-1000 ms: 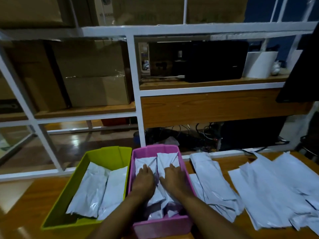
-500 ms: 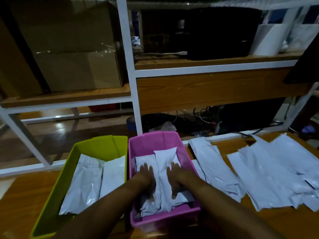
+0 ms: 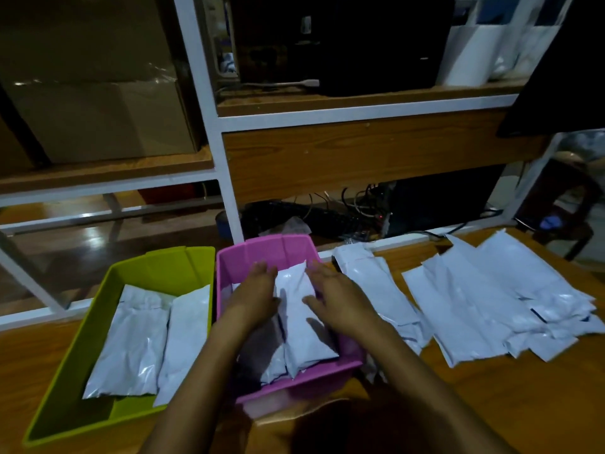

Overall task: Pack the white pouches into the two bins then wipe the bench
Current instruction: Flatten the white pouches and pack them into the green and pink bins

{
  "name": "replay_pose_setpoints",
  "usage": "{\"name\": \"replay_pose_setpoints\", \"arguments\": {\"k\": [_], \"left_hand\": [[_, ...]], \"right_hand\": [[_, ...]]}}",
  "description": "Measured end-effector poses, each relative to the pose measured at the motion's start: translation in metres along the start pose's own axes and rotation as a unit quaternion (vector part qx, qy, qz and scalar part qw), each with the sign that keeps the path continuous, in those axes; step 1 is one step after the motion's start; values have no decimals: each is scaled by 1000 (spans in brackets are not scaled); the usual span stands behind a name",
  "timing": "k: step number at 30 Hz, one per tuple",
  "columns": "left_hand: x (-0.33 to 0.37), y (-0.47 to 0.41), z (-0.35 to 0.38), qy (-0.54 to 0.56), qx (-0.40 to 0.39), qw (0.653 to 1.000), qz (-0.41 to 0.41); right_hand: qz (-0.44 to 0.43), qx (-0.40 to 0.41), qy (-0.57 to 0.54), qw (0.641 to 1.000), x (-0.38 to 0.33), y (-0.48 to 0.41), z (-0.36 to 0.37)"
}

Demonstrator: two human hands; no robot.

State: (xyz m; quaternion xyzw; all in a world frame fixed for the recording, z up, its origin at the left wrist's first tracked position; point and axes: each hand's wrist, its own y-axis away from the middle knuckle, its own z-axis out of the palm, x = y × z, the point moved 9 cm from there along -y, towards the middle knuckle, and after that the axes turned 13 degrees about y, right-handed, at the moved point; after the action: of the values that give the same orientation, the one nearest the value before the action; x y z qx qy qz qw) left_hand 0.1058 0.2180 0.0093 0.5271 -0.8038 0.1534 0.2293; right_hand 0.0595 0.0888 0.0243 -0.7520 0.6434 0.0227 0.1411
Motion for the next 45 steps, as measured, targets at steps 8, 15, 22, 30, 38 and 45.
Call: {"name": "replay_pose_setpoints", "arguments": {"k": [8, 15, 22, 30, 38, 45], "left_hand": [[120, 24, 15, 176, 201, 958, 103], [184, -23, 97, 192, 180, 961, 85], [152, -97, 176, 66, 171, 978, -102], [112, -96, 243, 34, 62, 985, -160], [137, -89, 212, 89, 145, 983, -73], [186, -58, 120, 114, 239, 964, 36]], "right_hand": [[129, 170, -40, 976, 126, 89, -45], [153, 148, 8, 977, 254, 107, -19], [62, 31, 134, 989, 308, 84, 56], [101, -31, 181, 978, 321, 92, 105], [110, 7, 112, 988, 326, 77, 93], [141, 185, 18, 972, 307, 65, 4]]}}
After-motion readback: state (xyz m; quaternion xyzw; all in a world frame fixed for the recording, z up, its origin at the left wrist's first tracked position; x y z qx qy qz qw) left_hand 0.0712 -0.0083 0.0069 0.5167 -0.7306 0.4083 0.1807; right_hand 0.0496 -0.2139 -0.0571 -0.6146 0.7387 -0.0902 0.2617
